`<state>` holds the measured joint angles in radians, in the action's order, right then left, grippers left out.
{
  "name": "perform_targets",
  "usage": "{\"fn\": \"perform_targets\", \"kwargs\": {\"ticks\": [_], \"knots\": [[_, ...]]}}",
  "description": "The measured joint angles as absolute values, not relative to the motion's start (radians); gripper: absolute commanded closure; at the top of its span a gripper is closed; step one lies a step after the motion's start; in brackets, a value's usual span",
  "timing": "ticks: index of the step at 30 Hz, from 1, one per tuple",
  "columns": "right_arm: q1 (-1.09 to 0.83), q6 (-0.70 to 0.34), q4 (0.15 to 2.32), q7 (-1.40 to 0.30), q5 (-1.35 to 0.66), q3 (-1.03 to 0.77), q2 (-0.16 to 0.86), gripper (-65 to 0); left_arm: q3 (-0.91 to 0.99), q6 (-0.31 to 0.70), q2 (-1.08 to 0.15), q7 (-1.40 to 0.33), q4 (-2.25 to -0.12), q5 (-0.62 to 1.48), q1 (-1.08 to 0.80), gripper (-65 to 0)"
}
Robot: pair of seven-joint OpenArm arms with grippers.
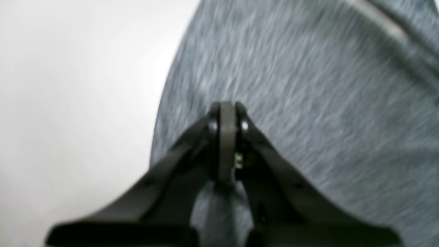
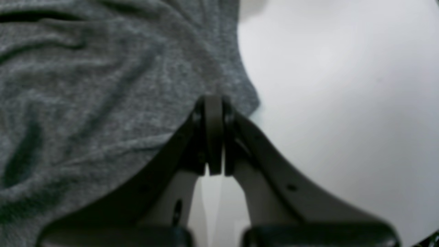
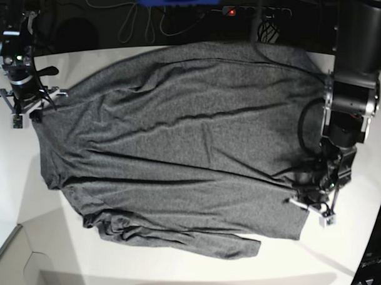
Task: Layout the t-shirt on the table in an organized manner, then fold the t-shirt properly
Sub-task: 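Release the left gripper and regrasp the shirt corner near it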
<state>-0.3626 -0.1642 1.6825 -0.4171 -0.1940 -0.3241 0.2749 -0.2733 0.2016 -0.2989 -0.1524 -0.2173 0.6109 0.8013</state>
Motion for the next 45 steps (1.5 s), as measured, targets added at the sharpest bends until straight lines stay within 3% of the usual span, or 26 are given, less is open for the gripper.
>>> {"fn": "perform_targets", "kwargs": {"ticks": [4,10,19,22,25,27,34,45], "knots": [[-0.371,-0.164,1.706,-0.423,-0.19,-0.324,0.274,-0.3,-0.272,0.198,-0.301,-0.171,-0.307,0.611,0.806,-0.5],[-0.399,-0.164,1.785,-0.422,-0.195,-0.324,0.276,-0.8,-0.189,0.202,-0.345,-0.394,-0.531,0.659,0.772,-0.5],[-0.492,-0.164,1.904,-0.421,-0.195,-0.315,0.169,-0.4,0.253,0.192,-0.401,-0.765,-1.273,0.726,0.266,-0.7],[-0.503,-0.165,1.902,-0.431,-0.191,-0.315,0.147,-0.4,0.384,0.196,-0.398,-0.805,-1.503,0.733,0.079,-7.0],[-0.501,-0.164,1.902,-0.421,-0.192,-0.317,0.152,-0.4,0.481,0.194,-0.383,-0.814,-1.631,0.725,-0.084,-20.9],[-0.502,-0.164,1.902,-0.423,-0.194,-0.318,0.151,-0.4,0.538,0.204,-0.371,-0.814,-1.679,0.725,-0.176,-26.3],[-0.496,-0.164,1.902,-0.418,-0.195,-0.317,0.151,-0.4,0.719,0.204,-0.372,-0.807,-1.713,0.72,-0.369,-27.4],[-0.5,-0.164,1.902,-0.419,-0.197,-0.294,0.147,-0.4,0.715,0.206,-0.3,-0.807,-1.483,0.724,-0.32,-27.2]]}}
